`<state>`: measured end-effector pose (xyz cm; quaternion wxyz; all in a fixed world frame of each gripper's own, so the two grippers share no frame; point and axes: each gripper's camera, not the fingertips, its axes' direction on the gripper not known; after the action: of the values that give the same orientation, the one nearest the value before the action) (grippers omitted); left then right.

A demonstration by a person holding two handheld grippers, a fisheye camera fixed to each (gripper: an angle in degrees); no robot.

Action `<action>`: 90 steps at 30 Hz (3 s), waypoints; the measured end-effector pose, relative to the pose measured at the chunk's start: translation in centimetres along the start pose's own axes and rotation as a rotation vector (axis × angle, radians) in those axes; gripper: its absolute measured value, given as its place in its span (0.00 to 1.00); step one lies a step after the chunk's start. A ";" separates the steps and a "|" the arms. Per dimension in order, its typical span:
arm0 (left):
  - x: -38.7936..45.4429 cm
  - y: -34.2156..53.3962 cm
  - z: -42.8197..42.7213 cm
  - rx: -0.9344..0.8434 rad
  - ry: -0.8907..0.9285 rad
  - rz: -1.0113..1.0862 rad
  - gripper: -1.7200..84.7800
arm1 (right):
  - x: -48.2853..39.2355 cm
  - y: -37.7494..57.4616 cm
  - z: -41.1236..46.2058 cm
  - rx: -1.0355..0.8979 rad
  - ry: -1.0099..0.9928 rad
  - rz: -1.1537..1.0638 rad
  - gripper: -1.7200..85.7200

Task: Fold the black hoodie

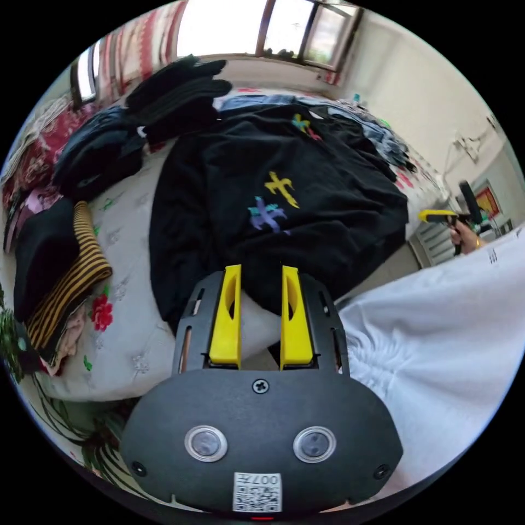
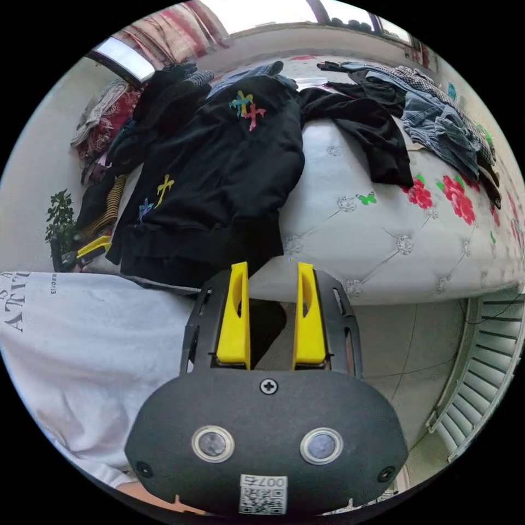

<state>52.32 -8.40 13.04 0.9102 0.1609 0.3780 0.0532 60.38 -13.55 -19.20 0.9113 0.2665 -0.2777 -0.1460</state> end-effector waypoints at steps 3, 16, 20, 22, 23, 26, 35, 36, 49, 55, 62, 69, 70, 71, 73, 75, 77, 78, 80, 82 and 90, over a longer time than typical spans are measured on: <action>3.3 1.1 2.7 -0.081 0.041 0.106 0.16 | 0.1 0.0 1.5 -0.032 0.112 -0.005 0.10; 4.8 1.5 -1.5 -0.033 -0.105 -0.055 0.01 | 1.4 -0.7 -4.3 0.085 -0.082 -0.199 0.03; 7.8 4.7 -7.3 0.037 -0.172 0.004 0.01 | 1.5 6.1 -11.5 0.157 -0.016 -0.324 0.03; 9.1 6.8 -6.9 -0.031 -0.197 0.013 0.01 | 1.9 8.4 -9.9 0.074 -0.022 -0.331 0.03; 9.6 8.5 -5.4 -0.096 -0.207 0.005 0.01 | 2.5 9.6 -7.7 0.009 -0.054 -0.315 0.03; 9.6 12.9 0.3 -0.257 -0.153 -0.124 0.01 | 4.7 11.4 -1.3 -0.160 -0.142 -0.216 0.04; 9.0 14.6 -1.0 -0.173 -0.199 -0.356 0.01 | 13.2 3.2 -3.3 0.119 0.001 -0.022 0.12; 8.8 14.4 -1.2 -0.160 -0.199 -0.367 0.01 | 13.8 2.1 -3.4 0.131 0.009 -0.007 0.12; -2.7 5.3 -2.9 -0.004 -0.120 -0.502 0.07 | 20.6 -17.6 7.8 -0.008 0.113 0.241 0.14; -9.9 -2.6 -0.3 -0.010 -0.111 -0.443 0.08 | 23.6 -18.7 2.2 0.087 0.256 0.253 0.12; -17.2 -14.9 4.3 0.052 -0.008 -0.298 0.12 | 30.7 -15.3 -4.8 0.043 0.483 0.615 0.12; -17.9 -28.2 11.2 0.031 0.105 -0.097 0.17 | 13.0 -30.3 3.7 0.195 0.044 -0.046 0.13; -17.4 -30.0 12.7 0.006 0.112 -0.072 0.17 | 8.9 -33.5 6.7 0.170 -0.048 -0.170 0.13; -16.9 -31.5 14.3 -0.034 0.116 -0.055 0.17 | 4.9 -36.3 9.8 0.131 -0.129 -0.279 0.13; -16.2 -33.0 16.4 -0.111 0.132 -0.042 0.11 | -0.3 -39.9 14.5 0.059 -0.182 -0.402 0.13; -15.8 -33.3 17.7 -0.168 0.126 -0.043 0.04 | -4.2 -42.3 19.2 -0.012 -0.169 -0.456 0.12; -15.3 -32.3 16.6 -0.123 0.122 -0.006 0.02 | -7.4 -43.1 25.4 -0.186 -0.157 -0.498 0.08; -15.2 -31.8 15.8 -0.097 0.125 0.001 0.02 | -7.9 -42.8 26.6 -0.225 -0.149 -0.519 0.06; -14.5 -28.1 11.0 0.067 0.130 0.049 0.02 | -9.7 -39.2 27.9 -0.223 -0.072 -0.657 0.04; -12.9 -23.4 6.8 0.175 0.111 0.112 0.02 | -10.5 -35.2 26.0 -0.161 -0.107 -0.768 0.03; -7.3 -2.6 5.2 -0.101 0.182 -0.066 0.01 | -10.0 -19.3 25.8 -0.424 -0.189 -0.856 0.07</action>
<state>50.79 -13.80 20.52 0.8803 0.0969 0.4609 0.0568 35.05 -35.57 -16.26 0.7744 0.1509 -0.1888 -0.5847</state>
